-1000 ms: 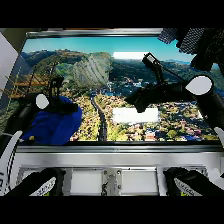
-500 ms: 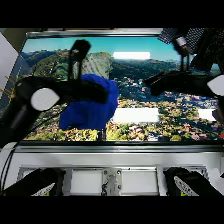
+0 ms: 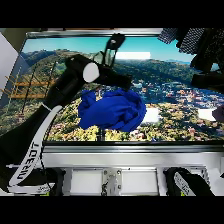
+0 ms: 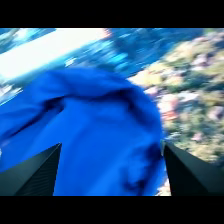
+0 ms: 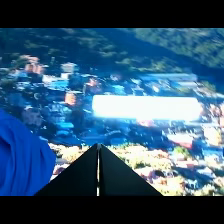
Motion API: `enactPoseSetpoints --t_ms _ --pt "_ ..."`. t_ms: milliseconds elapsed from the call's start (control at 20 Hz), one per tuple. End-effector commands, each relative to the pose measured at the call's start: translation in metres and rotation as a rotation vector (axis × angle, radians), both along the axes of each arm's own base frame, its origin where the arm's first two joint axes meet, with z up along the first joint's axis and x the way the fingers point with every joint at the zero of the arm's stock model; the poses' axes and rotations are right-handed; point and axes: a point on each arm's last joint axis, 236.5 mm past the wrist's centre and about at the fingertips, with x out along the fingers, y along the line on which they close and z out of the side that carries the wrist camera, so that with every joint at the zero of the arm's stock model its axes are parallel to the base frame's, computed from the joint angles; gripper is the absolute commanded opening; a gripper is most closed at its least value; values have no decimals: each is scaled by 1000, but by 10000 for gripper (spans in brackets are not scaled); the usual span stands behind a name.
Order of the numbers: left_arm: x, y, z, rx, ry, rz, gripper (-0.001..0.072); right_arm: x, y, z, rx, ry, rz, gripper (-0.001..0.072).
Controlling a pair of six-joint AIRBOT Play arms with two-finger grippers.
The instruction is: Fold the clothes and pants, and hang the long-sleeved shirts on hangers.
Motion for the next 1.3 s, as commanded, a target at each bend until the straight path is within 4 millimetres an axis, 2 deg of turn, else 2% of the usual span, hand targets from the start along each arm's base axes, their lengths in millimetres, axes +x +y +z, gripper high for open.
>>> enactPoseSetpoints --t_ms 0,50,150,200,250,300,400,500,750,950,1000,1100,1150,1200,1250 --pt "7 98 -51 104 189 170 684 -9 -13 -21 5 78 -40 22" --pt "-1 129 -72 128 247 226 684 -10 -12 -33 13 103 -39 23" --pt "-30 181 -113 164 368 318 684 -15 -11 -59 26 164 -38 34" --pt "-50 203 -133 176 427 363 684 -18 -8 -73 46 194 -35 181" --pt "-67 219 -149 172 472 399 684 -21 -3 -87 72 226 -31 452" --pt "-85 226 -163 143 513 418 684 -23 2 -99 102 252 -26 621" --pt "-111 223 -184 29 574 441 684 -28 16 -122 179 308 -16 630" --pt "-122 210 -197 -104 601 465 684 -31 31 -146 245 363 15 630" --pt "-116 167 -206 -360 637 453 683 -36 78 -203 446 496 114 629" --pt "-106 158 -210 -389 686 444 683 -39 114 -248 449 605 173 629" --pt "-104 157 -209 -390 693 435 654 -38 124 -257 436 615 187 629" --pt "-100 155 -204 -396 692 419 234 -33 145 -274 430 625 199 629" --pt "-98 153 -199 -400 687 408 56 -30 155 -280 439 623 199 629" --pt "-97 152 -194 -404 688 392 9 -28 164 -284 452 622 196 629" --pt "-96 149 -186 -409 687 371 9 -26 172 -289 465 621 191 629"
